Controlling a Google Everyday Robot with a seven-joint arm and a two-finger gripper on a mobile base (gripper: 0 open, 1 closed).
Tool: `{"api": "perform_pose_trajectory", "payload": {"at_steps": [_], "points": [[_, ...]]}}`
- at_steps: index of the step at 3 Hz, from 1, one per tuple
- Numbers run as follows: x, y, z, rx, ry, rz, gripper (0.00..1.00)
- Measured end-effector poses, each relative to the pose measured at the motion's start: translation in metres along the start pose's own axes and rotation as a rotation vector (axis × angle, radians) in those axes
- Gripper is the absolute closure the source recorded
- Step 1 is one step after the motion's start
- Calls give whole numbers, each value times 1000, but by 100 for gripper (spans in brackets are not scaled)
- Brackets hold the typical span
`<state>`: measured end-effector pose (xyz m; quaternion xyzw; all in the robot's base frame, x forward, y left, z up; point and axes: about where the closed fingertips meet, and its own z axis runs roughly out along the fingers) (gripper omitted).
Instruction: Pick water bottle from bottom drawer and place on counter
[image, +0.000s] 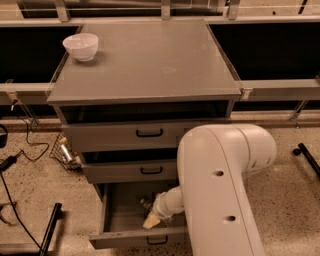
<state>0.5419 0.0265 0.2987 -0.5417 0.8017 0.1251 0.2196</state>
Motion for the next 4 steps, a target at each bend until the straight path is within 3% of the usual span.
{"api": "perform_pose_trajectory", "payload": {"at_steps": [3,4], "points": [[15,-5,71,2,-37,53,17],[16,-6,80,8,-37,58,0]]}}
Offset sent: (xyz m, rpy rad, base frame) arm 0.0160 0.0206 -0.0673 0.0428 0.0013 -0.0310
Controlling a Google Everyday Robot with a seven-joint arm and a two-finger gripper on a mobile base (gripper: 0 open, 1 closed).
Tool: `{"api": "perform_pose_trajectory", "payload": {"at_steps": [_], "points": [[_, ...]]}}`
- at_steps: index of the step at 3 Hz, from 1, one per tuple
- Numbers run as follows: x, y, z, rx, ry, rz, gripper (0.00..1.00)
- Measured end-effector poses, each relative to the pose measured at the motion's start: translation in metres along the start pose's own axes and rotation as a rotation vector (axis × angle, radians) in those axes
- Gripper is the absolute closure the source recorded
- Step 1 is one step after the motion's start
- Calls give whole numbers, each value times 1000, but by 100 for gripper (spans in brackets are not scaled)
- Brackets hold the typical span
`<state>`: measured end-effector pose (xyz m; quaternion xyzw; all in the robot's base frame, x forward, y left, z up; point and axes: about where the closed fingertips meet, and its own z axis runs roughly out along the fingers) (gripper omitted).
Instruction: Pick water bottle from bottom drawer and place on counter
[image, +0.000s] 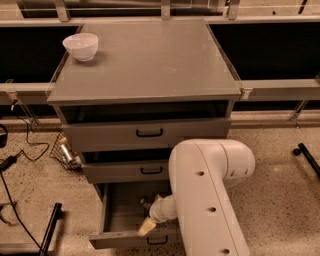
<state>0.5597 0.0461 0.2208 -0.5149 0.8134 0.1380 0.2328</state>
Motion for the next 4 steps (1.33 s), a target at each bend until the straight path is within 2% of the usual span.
{"api": "perform_pose_trajectory", "payload": {"at_steps": [1,4], "points": [[0,-5,8,7,0,6,0],[0,-6,9,8,-1,7,30]]}}
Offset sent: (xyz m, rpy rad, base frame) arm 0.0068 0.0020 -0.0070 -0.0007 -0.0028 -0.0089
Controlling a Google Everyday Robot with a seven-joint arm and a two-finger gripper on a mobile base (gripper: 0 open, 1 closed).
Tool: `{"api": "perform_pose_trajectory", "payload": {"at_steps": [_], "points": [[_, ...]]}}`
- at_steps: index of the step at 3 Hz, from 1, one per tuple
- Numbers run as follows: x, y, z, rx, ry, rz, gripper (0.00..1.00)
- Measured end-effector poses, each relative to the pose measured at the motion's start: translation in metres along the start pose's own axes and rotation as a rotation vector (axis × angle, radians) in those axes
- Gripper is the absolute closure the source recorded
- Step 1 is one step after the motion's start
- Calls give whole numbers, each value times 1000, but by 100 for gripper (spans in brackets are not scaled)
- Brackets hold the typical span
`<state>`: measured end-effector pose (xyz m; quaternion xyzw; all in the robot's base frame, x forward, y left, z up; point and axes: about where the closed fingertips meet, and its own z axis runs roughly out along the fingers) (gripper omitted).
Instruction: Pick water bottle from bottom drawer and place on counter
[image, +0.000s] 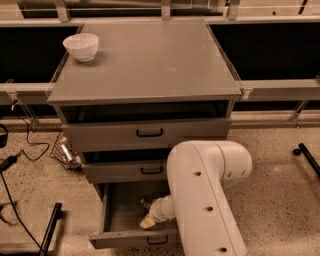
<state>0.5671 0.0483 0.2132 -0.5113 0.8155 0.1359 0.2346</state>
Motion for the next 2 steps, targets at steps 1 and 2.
{"api": "perform_pose_trajectory", "payload": {"at_steps": [1,2], "points": [[3,-2,6,7,-1,4,28],[7,-8,16,20,-9,5,24]]}}
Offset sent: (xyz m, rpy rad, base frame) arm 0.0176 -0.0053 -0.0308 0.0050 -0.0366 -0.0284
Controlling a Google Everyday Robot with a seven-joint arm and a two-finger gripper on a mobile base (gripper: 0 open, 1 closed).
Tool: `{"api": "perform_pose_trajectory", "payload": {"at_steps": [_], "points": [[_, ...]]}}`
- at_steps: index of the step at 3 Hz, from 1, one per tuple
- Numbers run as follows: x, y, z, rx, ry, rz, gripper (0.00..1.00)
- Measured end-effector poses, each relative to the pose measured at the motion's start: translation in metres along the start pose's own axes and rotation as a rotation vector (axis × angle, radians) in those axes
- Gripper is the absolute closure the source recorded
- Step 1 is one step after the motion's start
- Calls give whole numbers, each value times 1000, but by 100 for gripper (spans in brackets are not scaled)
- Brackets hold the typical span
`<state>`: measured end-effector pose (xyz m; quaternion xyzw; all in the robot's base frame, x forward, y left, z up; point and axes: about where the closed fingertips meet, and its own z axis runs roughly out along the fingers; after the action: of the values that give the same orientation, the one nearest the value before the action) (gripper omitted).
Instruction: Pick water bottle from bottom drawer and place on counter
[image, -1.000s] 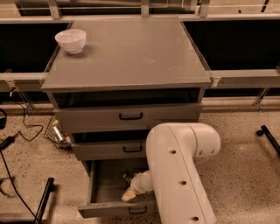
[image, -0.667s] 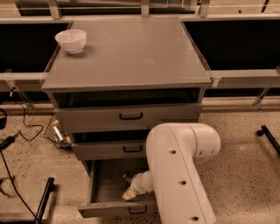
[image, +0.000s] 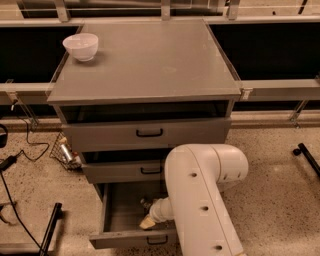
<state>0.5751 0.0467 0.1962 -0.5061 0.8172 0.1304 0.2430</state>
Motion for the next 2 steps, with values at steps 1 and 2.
{"api": "perform_pose_trajectory", "payload": {"at_steps": [1,2], "points": [[6,-5,11,16,-8,5,21],[15,-11,19,41,-7,17,22]]}}
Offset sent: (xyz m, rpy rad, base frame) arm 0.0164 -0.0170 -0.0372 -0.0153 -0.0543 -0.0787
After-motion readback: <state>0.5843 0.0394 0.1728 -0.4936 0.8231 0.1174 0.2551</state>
